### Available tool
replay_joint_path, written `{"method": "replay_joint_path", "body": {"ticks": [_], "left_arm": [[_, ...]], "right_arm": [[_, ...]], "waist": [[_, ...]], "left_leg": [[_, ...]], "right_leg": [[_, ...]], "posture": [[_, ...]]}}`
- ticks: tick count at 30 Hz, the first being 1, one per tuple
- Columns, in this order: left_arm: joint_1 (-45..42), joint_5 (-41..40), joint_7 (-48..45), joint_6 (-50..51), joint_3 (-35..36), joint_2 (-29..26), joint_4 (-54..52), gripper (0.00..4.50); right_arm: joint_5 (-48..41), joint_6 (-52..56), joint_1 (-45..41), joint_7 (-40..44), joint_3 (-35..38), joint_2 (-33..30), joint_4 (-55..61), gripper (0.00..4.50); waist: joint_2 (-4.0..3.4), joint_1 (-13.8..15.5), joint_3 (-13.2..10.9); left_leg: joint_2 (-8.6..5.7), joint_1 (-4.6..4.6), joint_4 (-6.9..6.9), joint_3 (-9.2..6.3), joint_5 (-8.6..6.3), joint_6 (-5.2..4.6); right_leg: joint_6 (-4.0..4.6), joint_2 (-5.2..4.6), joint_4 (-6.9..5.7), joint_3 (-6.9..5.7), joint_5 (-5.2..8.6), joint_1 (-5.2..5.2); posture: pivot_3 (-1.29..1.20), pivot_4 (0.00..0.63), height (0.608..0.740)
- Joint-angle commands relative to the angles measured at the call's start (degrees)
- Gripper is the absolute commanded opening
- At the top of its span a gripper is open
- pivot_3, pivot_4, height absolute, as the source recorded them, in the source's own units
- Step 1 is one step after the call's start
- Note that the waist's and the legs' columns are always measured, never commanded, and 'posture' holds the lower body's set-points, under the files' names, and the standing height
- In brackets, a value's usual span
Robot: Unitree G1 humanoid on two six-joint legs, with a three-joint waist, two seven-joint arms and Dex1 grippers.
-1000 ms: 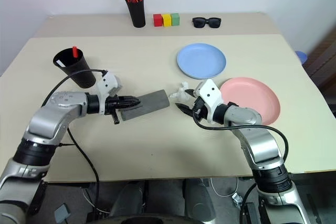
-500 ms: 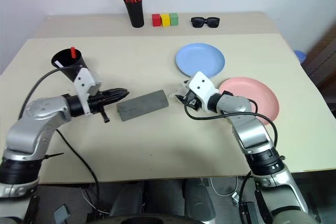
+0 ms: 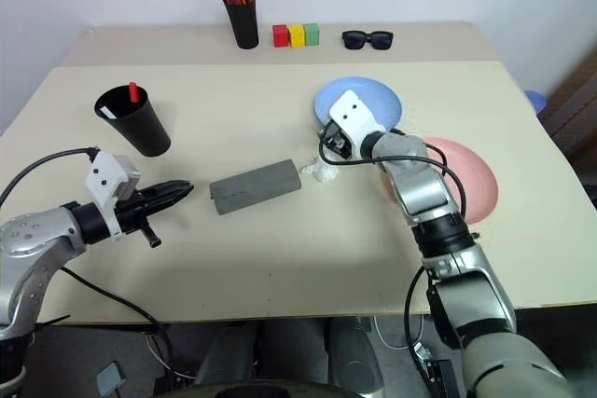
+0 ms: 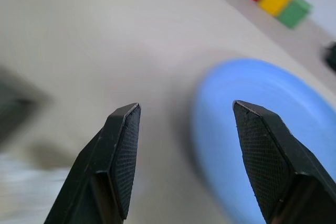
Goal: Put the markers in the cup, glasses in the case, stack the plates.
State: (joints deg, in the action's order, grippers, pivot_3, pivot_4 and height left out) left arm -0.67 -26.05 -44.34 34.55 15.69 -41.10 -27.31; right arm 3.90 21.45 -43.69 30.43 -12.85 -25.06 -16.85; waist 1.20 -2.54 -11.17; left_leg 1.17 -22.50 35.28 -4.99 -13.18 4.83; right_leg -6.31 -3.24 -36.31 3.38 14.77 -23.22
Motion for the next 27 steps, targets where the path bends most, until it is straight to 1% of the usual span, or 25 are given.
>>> {"method": "replay_joint_path", "body": {"ticks": [1, 6, 9, 13, 17, 19, 20, 22, 25, 27], "left_arm": [[-0.3, -1.7, 1.6, 0.3, 0.7, 0.5, -2.8, 0.26], [-0.1, -2.1, 2.7, 0.3, 0.2, 0.7, -3.7, 0.26], [0.3, -2.4, 3.2, 0.3, 0.2, 0.7, -4.3, 0.23], [0.4, -2.8, 3.8, 0.1, -0.6, 0.8, -5.1, 0.23], [-1.0, -2.9, 4.4, 0.1, -2.2, 1.4, -5.1, 0.23], [-1.9, -2.3, 4.7, -0.3, -3.5, 1.5, -5.2, 0.23], [-2.5, -1.9, 4.9, -0.3, -4.5, 1.4, -5.3, 0.23], [-4.0, -2.2, 5.0, -0.2, -6.2, 1.8, -5.9, 0.23], [-6.0, -2.8, 4.6, -0.2, -8.7, 2.6, -5.8, 0.23], [-7.2, -2.4, 4.0, -0.6, -10.4, 3.0, -5.0, 0.23]], "right_arm": [[4.7, -7.1, -2.7, -0.5, -2.4, -1.0, -8.9, 2.81], [8.0, -15.1, -4.8, 0.0, -4.1, -1.3, -18.4, 2.81], [10.2, -18.8, -5.3, -0.8, -4.5, -2.0, -21.0, 2.02], [11.4, -20.8, -5.5, -2.2, -3.6, -2.2, -21.1, 0.06], [12.2, -22.1, -4.6, -3.7, -2.3, -3.4, -17.5, 0.06], [13.2, -23.1, -3.3, -3.9, -1.5, -6.2, -12.4, 0.06], [12.8, -23.9, -1.8, -1.5, -0.7, -9.1, -8.0, 0.06], [7.0, -20.7, 2.8, 5.5, 3.8, -14.2, 1.5, 0.06], [-0.6, -15.8, 12.2, 14.8, 10.5, -22.4, 13.6, 0.06], [-2.9, -13.0, 18.2, 18.8, 13.7, -27.2, 19.4, 0.06]], "waist": [[0.0, 0.0, 0.0], [-0.02, -0.1, 0.0], [-0.02, -0.2, 0.0], [-0.02, -0.2, 0.0], [-0.03, -0.1, 0.0], [-0.08, 0.1, 0.0], [-0.08, 0.1, 0.0], [-0.1, 0.7, -0.1], [-0.11, 1.6, -0.1], [-0.1, 1.7, -0.1]], "left_leg": [[0.0, 0.0, -0.01, 0.0, 0.0, 0.0], [0.0, 0.0, -0.02, 0.01, 0.0, 0.0], [0.0, 0.02, 0.0, 0.02, 0.0, 0.0], [0.0, 0.01, -0.02, 0.02, 0.0, 0.0], [0.0, 0.02, -0.01, 0.02, 0.0, 0.0], [0.0, 0.01, -0.01, 0.01, 0.0, 0.0], [-0.01, -0.02, -0.01, 0.01, 0.0, 0.0], [-0.02, -0.07, -0.02, 0.0, 0.0, 0.0], [-0.03, -0.09, -0.04, 0.01, -0.02, -0.03], [-0.03, -0.08, -0.05, 0.0, -0.04, -0.06]], "right_leg": [[0.0, 0.0, 0.0, 0.0, 0.0, 0.0], [-0.04, 0.0, 0.0, 0.0, -0.02, -0.01], [-0.12, 0.0, -0.01, 0.01, -0.08, -0.01], [-0.12, 0.0, 0.0, 0.02, -0.08, -0.01], [-0.12, 0.0, 0.0, 0.02, -0.08, 0.0], [-0.1, 0.0, -0.01, 0.01, -0.07, 0.0], [-0.11, 0.0, 0.0, 0.01, -0.07, -0.01], [-0.15, -0.01, 0.04, 0.01, -0.09, -0.01], [-0.21, -0.04, 0.11, 0.01, -0.09, 0.01], [-0.21, -0.04, 0.14, 0.0, -0.08, 0.06]], "posture": [[0.0, 0.15, 0.74], [0.0, 0.15, 0.74], [0.0, 0.15, 0.74], [0.0, 0.15, 0.74], [0.0, 0.15, 0.74], [0.0, 0.15, 0.74], [0.0, 0.15, 0.74], [0.0, 0.15, 0.74], [0.0, 0.15, 0.74], [0.0, 0.15, 0.74]]}}
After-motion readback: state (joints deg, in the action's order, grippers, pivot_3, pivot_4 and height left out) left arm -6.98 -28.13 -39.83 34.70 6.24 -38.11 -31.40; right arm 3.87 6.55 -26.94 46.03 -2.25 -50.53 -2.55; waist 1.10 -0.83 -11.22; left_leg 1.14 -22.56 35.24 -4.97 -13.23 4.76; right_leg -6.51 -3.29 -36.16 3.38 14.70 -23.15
